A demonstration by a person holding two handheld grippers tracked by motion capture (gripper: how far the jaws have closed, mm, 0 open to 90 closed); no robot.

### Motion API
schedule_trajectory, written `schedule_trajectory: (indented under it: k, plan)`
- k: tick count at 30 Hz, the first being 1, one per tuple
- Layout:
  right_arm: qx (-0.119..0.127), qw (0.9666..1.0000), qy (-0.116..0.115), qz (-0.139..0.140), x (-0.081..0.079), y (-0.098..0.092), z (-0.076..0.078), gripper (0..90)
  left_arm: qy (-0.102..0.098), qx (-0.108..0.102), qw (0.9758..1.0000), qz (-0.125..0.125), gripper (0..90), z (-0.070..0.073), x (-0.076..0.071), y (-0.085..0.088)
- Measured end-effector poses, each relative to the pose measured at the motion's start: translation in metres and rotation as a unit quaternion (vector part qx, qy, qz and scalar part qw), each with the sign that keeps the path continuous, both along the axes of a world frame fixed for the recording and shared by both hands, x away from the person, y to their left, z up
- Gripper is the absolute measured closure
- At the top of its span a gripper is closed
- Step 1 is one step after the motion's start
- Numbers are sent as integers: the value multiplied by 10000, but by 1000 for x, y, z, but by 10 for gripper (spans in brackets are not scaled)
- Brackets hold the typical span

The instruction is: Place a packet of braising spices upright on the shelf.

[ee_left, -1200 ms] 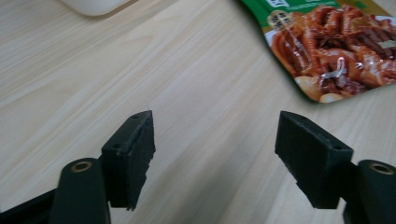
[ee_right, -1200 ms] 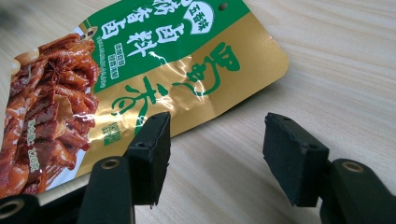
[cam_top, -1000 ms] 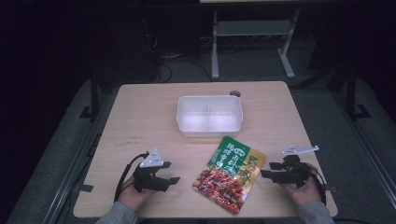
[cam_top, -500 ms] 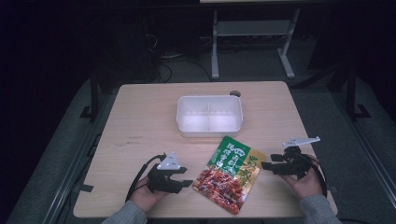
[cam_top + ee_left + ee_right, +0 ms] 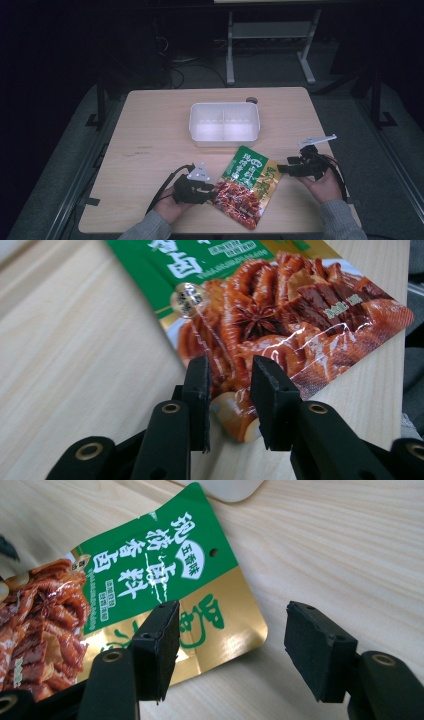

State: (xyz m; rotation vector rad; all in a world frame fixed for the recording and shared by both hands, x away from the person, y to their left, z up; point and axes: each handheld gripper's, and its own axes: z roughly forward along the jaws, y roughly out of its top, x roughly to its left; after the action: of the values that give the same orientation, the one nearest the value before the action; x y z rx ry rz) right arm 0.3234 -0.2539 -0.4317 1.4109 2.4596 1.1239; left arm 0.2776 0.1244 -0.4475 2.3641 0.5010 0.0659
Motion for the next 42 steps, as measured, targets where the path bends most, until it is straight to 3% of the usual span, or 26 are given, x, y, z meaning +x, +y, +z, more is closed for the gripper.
schedule_trajectory:
  k: [6,12,19,22,29,35,42]
  plan:
    - [97,9999,123,-52,12,1,-4,398,-7,140,9998,-155,697,-5,-3,-9]
    - [-173,9990,402,76,19,11,-14,421,-38,177,9997,-189,699,-9,-6,-11]
    - [-142,9982,538,202,19,18,-18,460,7,127,9998,-160,699,-11,-5,-10]
    - [-248,9980,537,210,19,21,-18,457,25,117,9998,-152,698,-11,-5,-10]
    - [88,9988,426,227,13,18,-7,516,47,109,9998,-159,693,-12,-5,-10]
    - [299,9970,432,569,9,26,7,588,13,118,9998,-150,684,-12,-5,-11]
    - [-16,9935,653,930,15,44,8,620,-14,129,9998,-158,681,-12,-6,-12]
